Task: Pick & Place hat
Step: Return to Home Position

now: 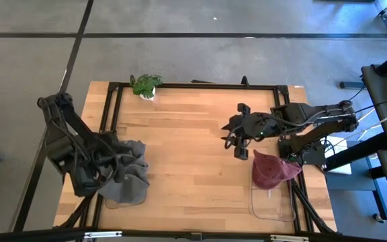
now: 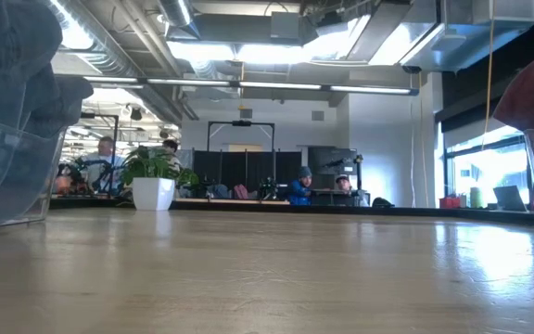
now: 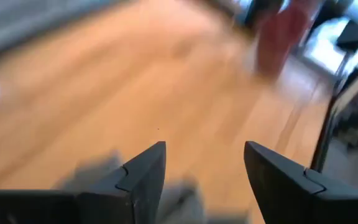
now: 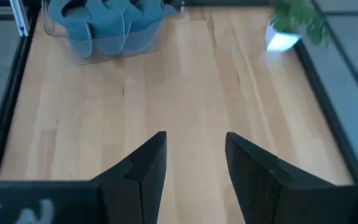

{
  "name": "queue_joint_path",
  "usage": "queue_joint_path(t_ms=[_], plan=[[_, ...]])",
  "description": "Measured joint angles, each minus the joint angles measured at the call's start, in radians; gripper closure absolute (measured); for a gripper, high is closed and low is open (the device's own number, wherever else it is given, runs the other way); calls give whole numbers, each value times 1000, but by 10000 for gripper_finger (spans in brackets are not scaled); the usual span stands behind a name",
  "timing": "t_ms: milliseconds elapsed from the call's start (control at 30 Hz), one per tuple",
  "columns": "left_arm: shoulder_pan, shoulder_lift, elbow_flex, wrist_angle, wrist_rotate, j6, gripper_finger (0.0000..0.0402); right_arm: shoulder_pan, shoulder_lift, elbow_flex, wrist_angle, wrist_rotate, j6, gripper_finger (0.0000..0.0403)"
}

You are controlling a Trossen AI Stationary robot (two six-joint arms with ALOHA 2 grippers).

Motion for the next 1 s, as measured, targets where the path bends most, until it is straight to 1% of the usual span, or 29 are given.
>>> queue_joint_path(t_ms=[33, 67, 100, 200, 267, 367, 433, 500, 567, 600, 667, 733, 867, 1000], plan=[[6, -6, 0, 23, -68, 27, 191, 0, -17, -27, 5, -1, 14, 237], [13, -14, 0, 55, -111, 60, 191, 4, -39, -63, 12, -1, 24, 237], [25, -24, 0, 90, -122, 89, 190, 8, -65, -105, 31, -1, 40, 237], [73, -59, -20, 256, -118, 239, 188, 17, -174, -254, 148, -8, 78, 237], [107, -84, -54, 411, -80, 378, 188, 27, -265, -365, 243, -10, 115, 237], [197, -111, -119, 705, 52, 656, 189, 42, -407, -520, 391, -11, 142, 237], [278, -129, -170, 862, 193, 836, 190, 49, -498, -604, 484, -11, 142, 237], [365, -155, -223, 1037, 337, 1011, 191, 50, -579, -675, 539, -11, 141, 237], [450, -192, -290, 1176, 465, 1128, 191, 50, -646, -734, 573, -11, 142, 237], [489, -214, -328, 1218, 511, 1164, 190, 50, -675, -757, 585, -11, 142, 237], [551, -271, -418, 1296, 557, 1205, 189, 50, -733, -799, 598, -11, 142, 237], [590, -345, -506, 1375, 578, 1226, 188, 50, -783, -838, 603, -4, 147, 237], [626, -497, -666, 1478, 608, 1241, 187, 50, -862, -915, 653, -3, 141, 237], [664, -614, -800, 1510, 629, 1245, 187, 43, -920, -983, 712, 8, 90, 237]])
